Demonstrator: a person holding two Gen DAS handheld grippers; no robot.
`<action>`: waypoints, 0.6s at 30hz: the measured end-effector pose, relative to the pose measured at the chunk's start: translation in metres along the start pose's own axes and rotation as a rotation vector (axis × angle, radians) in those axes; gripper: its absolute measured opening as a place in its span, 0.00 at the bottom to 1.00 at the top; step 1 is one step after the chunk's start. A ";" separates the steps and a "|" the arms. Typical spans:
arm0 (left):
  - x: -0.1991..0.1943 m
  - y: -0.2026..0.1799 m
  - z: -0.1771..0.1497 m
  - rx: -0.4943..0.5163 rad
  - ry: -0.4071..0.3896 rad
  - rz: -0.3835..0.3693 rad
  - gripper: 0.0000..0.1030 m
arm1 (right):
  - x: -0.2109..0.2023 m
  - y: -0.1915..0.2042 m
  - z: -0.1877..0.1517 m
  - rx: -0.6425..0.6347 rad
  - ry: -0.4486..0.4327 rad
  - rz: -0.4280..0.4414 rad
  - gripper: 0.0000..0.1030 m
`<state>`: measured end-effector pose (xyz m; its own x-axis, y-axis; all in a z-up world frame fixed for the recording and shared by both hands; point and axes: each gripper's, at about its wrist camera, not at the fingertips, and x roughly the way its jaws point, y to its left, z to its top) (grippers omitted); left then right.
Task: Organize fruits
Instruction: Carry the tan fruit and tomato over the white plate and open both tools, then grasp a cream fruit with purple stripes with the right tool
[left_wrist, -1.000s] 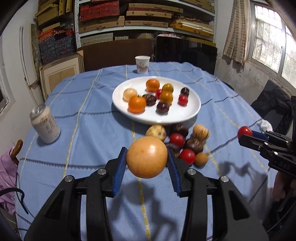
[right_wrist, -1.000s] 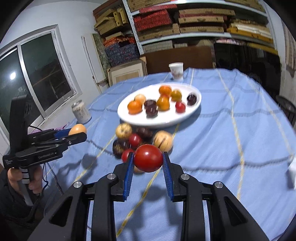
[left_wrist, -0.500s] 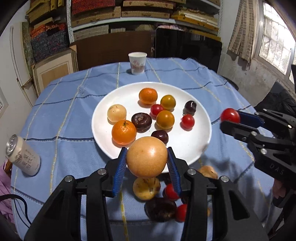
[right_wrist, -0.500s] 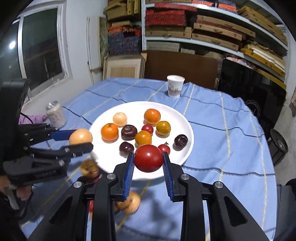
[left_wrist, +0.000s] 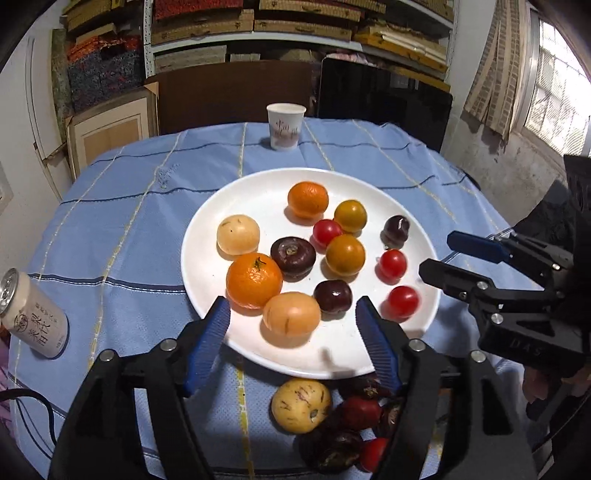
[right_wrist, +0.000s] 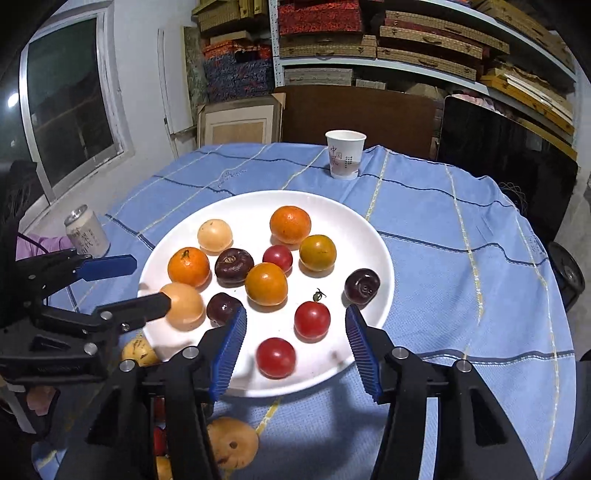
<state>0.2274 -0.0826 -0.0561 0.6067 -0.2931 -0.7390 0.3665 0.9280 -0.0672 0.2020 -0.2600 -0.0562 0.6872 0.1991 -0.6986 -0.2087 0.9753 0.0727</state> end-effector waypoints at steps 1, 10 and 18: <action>-0.008 0.002 -0.002 -0.009 -0.013 -0.007 0.69 | -0.005 0.000 -0.001 0.007 -0.003 0.005 0.54; -0.056 0.036 -0.065 -0.105 -0.053 -0.046 0.81 | -0.046 0.025 -0.069 0.013 0.038 0.030 0.54; -0.047 0.009 -0.101 0.065 -0.018 0.024 0.81 | -0.018 0.036 -0.079 0.065 0.082 0.032 0.54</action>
<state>0.1315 -0.0370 -0.0899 0.6281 -0.2758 -0.7276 0.3967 0.9179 -0.0054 0.1276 -0.2362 -0.0975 0.6209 0.2242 -0.7512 -0.1818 0.9733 0.1402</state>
